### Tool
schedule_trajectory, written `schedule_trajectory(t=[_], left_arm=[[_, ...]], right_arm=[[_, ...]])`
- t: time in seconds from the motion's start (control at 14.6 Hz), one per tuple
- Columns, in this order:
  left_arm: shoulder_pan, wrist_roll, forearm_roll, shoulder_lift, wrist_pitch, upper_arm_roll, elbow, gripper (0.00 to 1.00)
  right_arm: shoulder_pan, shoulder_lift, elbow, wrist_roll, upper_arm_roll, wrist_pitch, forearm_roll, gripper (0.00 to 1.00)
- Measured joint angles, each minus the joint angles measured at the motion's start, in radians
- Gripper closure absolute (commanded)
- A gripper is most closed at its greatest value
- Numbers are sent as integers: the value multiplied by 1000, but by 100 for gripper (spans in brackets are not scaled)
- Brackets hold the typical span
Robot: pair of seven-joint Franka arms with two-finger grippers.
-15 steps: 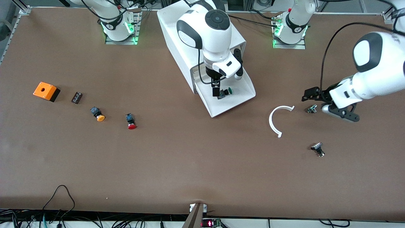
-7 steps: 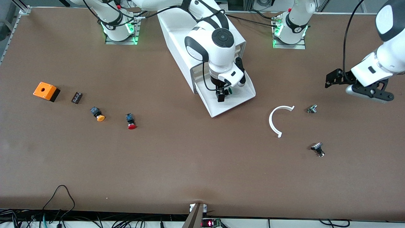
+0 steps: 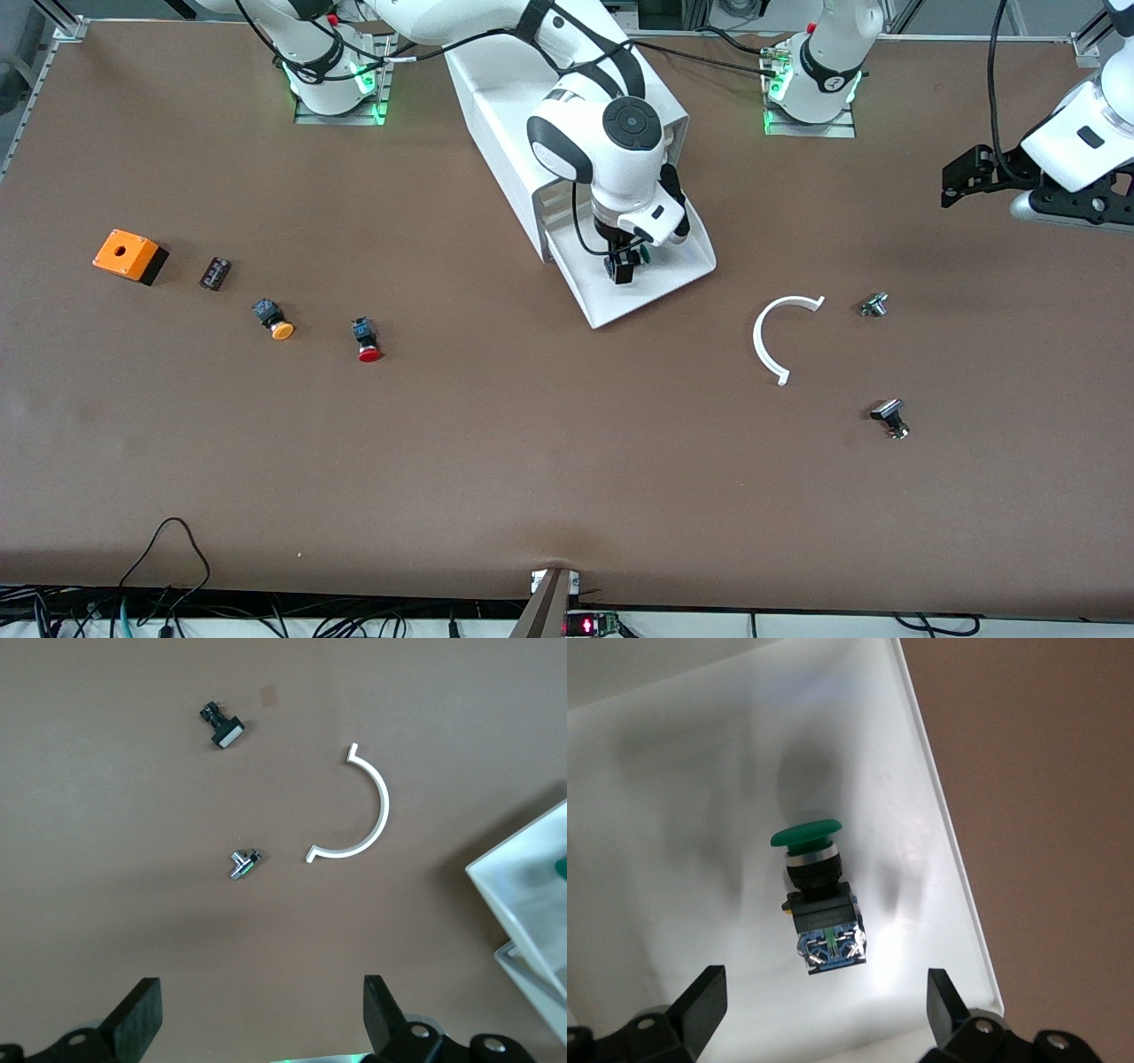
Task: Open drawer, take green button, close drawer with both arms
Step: 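Grasp the green button inside the drawer with the right gripper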
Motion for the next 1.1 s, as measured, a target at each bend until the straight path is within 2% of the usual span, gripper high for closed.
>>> schedule_trajectory(t=[0.41, 0.76, 1.1], left_arm=[[-5, -57, 0, 4, 4, 2, 11, 0], [14, -59, 1, 20, 21, 12, 17, 0], [68, -58, 1, 54, 26, 14, 76, 0]], right_arm=[[-44, 21, 0, -86, 13, 1, 64, 0], [-44, 39, 1, -88, 37, 31, 65, 0], [-43, 43, 2, -118, 37, 36, 65, 1]])
